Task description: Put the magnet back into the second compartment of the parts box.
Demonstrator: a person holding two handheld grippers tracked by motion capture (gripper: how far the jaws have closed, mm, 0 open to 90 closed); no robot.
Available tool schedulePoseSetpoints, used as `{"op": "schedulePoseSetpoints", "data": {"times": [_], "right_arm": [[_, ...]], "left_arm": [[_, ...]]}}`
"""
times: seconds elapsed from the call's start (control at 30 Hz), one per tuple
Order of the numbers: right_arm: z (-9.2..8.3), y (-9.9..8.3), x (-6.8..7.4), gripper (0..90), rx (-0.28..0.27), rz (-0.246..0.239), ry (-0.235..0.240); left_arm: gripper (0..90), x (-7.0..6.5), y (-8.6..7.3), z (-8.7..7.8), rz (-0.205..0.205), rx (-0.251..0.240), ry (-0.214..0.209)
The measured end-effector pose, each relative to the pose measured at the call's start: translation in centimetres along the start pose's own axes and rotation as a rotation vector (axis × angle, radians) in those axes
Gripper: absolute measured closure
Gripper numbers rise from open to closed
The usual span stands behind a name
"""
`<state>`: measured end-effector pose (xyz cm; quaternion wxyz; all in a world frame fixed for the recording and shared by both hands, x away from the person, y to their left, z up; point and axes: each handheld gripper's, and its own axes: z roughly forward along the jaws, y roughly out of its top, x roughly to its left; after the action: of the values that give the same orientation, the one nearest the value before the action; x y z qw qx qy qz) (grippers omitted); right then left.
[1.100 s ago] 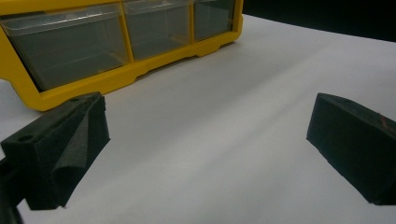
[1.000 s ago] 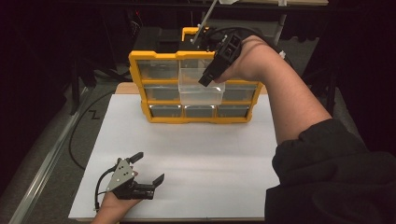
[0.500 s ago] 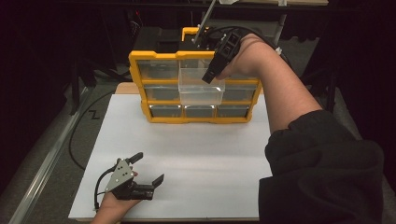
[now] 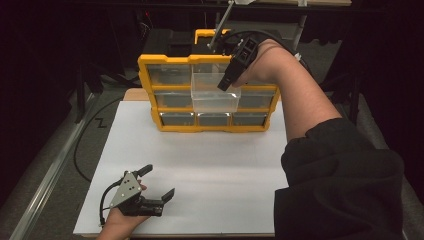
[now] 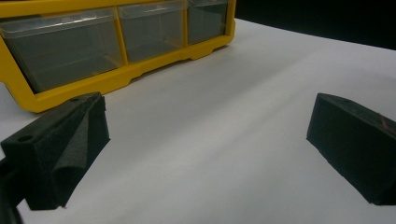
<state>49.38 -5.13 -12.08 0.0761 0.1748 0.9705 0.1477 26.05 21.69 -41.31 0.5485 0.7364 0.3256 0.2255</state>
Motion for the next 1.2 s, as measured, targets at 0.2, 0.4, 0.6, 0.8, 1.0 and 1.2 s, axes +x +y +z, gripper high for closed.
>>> {"op": "schedulePoseSetpoints", "data": {"times": [0.2, 0.4, 0.6, 0.8, 1.0, 1.2], "right_arm": [[-0.5, -0.2, -0.1, 61.0, -0.027, 0.007, -0.004], [-2.2, -0.9, -0.2, 33.5, -0.105, 0.048, 0.001], [-2.4, -1.8, 0.6, 29.5, -0.093, 0.043, 0.014], [-2.5, -3.5, 1.3, 25.4, -0.082, 0.05, -0.003], [-1.9, -5.8, 2.4, 18.5, -0.064, 0.066, 0.004], [-0.9, -8.0, 3.2, 14.6, -0.053, 0.087, 0.001]], "left_arm": [[0.1, 0.2, 0.0, 0.0, -0.01, 0.0, 0.005], [0.1, 0.1, 0.0, 0.1, -0.009, 0.006, -0.003], [0.1, 0.2, -0.1, -0.1, -0.012, 0.009, -0.001], [0.1, 0.2, -0.1, 0.1, -0.013, 0.02, 0.003], [0.1, 0.3, -0.1, -0.2, -0.018, 0.012, 0.01], [0.1, 0.2, 0.0, -0.1, -0.015, 0.01, 0.007]]}}
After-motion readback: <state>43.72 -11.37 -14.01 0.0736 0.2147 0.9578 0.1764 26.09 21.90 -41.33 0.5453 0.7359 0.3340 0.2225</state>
